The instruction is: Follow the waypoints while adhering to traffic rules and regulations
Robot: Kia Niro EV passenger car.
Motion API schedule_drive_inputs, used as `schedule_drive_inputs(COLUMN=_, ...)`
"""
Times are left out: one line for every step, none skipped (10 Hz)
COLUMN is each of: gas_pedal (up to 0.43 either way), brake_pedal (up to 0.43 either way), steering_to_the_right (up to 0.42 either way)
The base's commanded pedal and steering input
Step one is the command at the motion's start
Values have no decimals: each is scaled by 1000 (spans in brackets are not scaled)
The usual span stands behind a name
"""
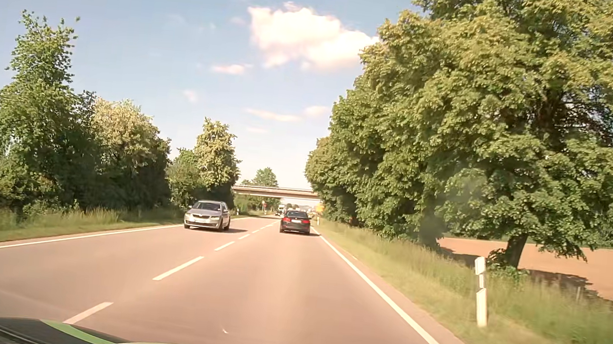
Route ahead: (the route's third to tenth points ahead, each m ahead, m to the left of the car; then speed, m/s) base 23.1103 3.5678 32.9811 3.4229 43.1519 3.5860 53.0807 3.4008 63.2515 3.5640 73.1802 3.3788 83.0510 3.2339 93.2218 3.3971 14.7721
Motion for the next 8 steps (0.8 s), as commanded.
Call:
schedule_drive_inputs(gas_pedal=98, brake_pedal=0, steering_to_the_right=-1)
schedule_drive_inputs(gas_pedal=87, brake_pedal=0, steering_to_the_right=-1)
schedule_drive_inputs(gas_pedal=87, brake_pedal=0, steering_to_the_right=-1)
schedule_drive_inputs(gas_pedal=79, brake_pedal=0, steering_to_the_right=-1)
schedule_drive_inputs(gas_pedal=79, brake_pedal=0, steering_to_the_right=-2)
schedule_drive_inputs(gas_pedal=59, brake_pedal=0, steering_to_the_right=-4)
schedule_drive_inputs(gas_pedal=28, brake_pedal=0, steering_to_the_right=-5)
schedule_drive_inputs(gas_pedal=20, brake_pedal=0, steering_to_the_right=-5)
